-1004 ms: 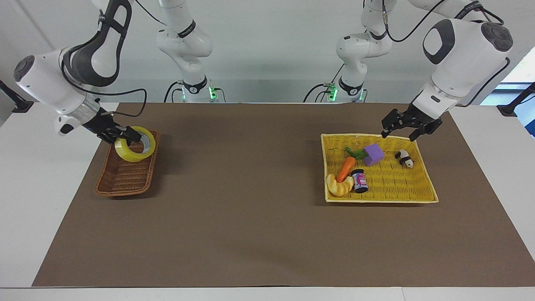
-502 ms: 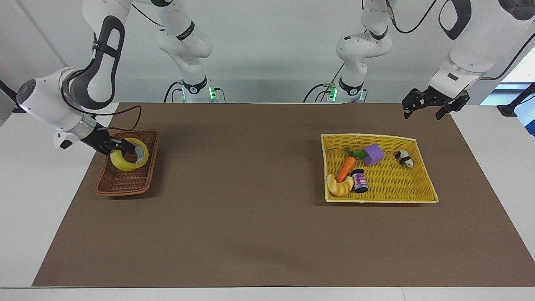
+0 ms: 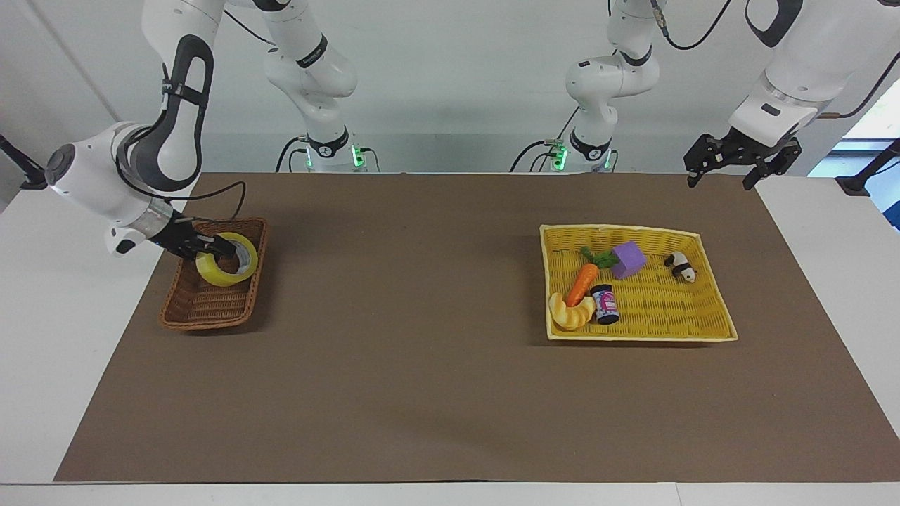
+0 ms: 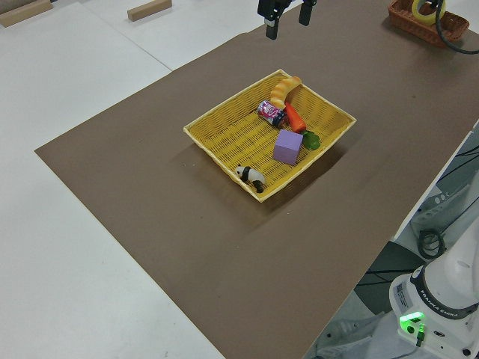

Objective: Move tape to another basket
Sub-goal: 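Lower the tape into the brown basket with the right gripper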

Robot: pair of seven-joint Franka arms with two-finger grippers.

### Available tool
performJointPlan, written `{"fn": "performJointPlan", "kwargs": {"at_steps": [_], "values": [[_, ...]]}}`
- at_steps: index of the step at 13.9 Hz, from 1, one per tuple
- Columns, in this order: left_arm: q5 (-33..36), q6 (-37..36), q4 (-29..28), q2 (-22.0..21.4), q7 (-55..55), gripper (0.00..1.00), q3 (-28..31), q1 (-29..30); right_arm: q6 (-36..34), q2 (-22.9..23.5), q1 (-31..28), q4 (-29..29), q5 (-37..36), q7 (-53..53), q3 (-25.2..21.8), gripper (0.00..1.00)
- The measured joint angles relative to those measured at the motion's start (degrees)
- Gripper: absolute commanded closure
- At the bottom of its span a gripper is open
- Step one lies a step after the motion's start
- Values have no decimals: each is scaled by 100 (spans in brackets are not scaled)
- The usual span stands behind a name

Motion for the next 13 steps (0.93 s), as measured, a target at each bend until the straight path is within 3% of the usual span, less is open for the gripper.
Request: {"fn": "performJointPlan", "kwargs": {"at_steps": [1, 2, 3, 9, 13], "values": [[0, 0, 0, 0, 0, 0, 1, 2, 91, 12, -47, -35, 0, -95, -2, 41], [0, 0, 0, 0, 0, 0, 4, 4, 157, 27, -89, -76, 0, -165, -2, 6], [0, -1, 0, 0, 0, 0, 5, 5, 189, 48, -113, -102, 0, -200, -3, 0], [0, -2, 0, 0, 0, 0, 4, 5, 193, 60, -115, -15, 0, -207, 8, 0], [-5, -2, 0, 0, 0, 0, 1, 5, -117, -14, 49, 570, 0, -124, 70, 0]]}}
